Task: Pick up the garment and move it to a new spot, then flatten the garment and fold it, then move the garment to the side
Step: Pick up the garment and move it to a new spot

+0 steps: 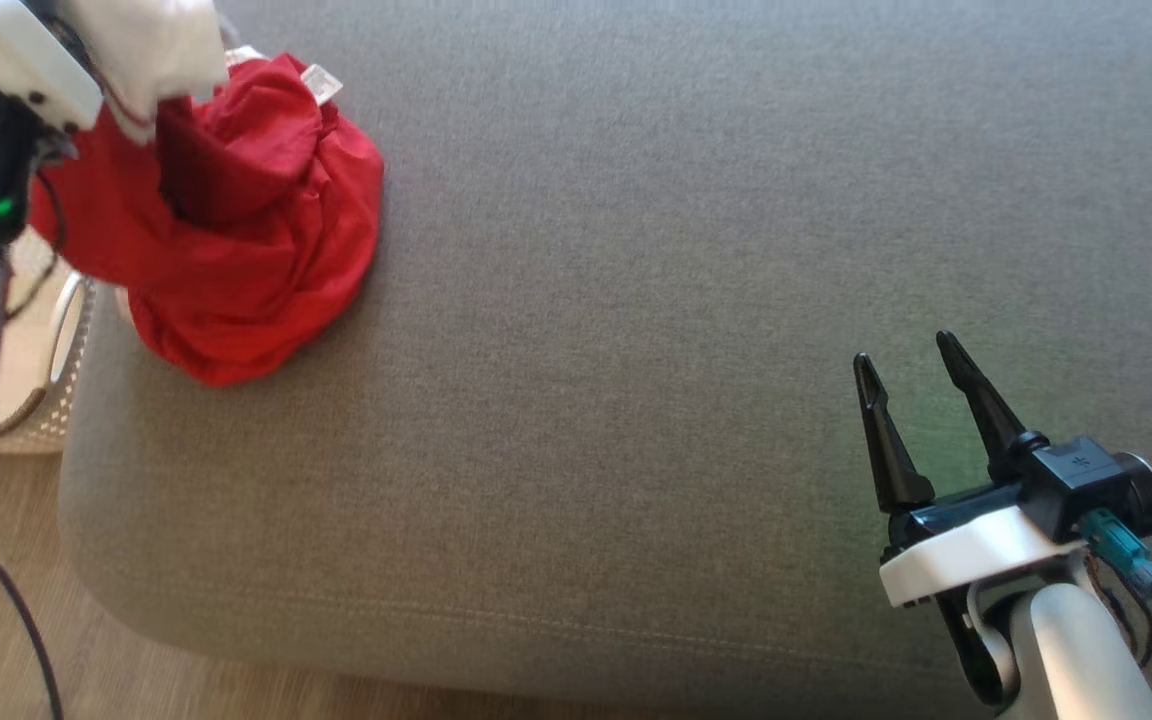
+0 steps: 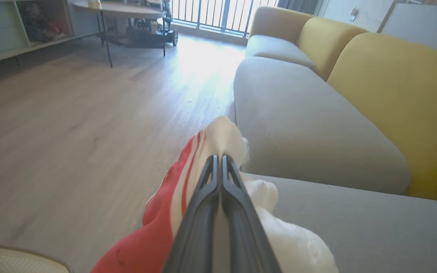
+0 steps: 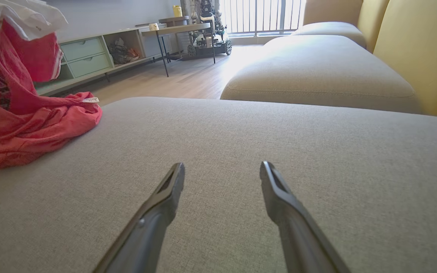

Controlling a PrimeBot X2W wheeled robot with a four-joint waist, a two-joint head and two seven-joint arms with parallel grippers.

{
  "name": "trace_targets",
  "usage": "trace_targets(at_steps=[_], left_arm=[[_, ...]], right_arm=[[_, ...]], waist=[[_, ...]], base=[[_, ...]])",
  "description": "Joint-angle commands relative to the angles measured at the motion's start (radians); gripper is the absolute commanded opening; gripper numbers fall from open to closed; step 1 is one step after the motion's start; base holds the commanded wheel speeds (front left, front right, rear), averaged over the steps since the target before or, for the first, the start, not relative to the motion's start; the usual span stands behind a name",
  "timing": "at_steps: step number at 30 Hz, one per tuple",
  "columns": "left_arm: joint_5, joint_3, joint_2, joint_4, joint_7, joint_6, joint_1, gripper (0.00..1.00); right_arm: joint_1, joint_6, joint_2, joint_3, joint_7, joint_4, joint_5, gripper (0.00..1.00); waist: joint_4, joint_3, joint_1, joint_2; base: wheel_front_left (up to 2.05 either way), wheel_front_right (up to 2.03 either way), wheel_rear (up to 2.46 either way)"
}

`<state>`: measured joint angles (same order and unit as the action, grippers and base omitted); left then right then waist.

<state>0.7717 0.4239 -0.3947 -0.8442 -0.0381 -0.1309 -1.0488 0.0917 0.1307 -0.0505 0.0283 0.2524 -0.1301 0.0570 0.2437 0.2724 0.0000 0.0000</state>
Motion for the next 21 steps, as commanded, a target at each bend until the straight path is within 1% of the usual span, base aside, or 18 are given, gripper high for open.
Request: trace_targets(at_steps=[1,4,8,10,13,16,20,21], left_arm=[[-0.037,-0.010,-0.084,0.061,0.042,0.000,-0.074,0.00],[-0.090,0.012,-0.100,0.121,0.092,0.007,-0.118,0.00],[-0.132,0.037,-0.102,0.212,0.105,0.016,-0.170,0.00],[-0.156,0.049,-0.103,0.262,0.109,0.027,-0.195,0.00],[-0.179,0.064,-0.096,0.332,0.105,0.041,-0.224,0.00],[-0.184,0.072,-0.077,0.397,0.098,0.054,-0.246,0.00],[-0.186,0.078,-0.060,0.472,0.086,0.068,-0.268,0.00],[-0.186,0.078,-0.060,0.472,0.086,0.068,-0.268,0.00]], right_arm=[[0.006,0.000,0.000,0.027,0.009,0.032,0.013,1.00],[0.016,0.000,0.000,0.043,0.009,0.035,0.030,1.00],[0.032,0.000,0.000,0.049,0.009,0.044,0.077,1.00],[0.041,0.000,0.000,0.052,0.009,0.049,0.100,1.00],[0.049,0.000,0.000,0.068,0.009,0.055,0.133,1.00],[0.054,0.000,0.000,0.071,0.009,0.063,0.168,1.00],[0.060,0.000,0.000,0.096,0.009,0.079,0.208,1.00],[0.060,0.000,0.000,0.096,0.009,0.079,0.208,1.00]], waist=[[-0.013,-0.016,0.0000,0.0000],[-0.036,-0.026,0.0000,0.0000],[-0.087,-0.036,0.0000,0.0000],[-0.121,-0.038,0.0000,0.0000],[-0.181,-0.043,0.0000,0.0000],[-0.246,-0.045,0.0000,0.0000],[-0.349,-0.045,0.0000,0.0000],[-0.349,-0.045,0.0000,0.0000]], base=[[0.00,0.00,0.00],[0.00,0.00,0.00],[0.00,0.00,0.00],[0.00,0.00,0.00],[0.00,0.00,0.00],[0.00,0.00,0.00],[0.00,0.00,0.00],[0.00,0.00,0.00]])
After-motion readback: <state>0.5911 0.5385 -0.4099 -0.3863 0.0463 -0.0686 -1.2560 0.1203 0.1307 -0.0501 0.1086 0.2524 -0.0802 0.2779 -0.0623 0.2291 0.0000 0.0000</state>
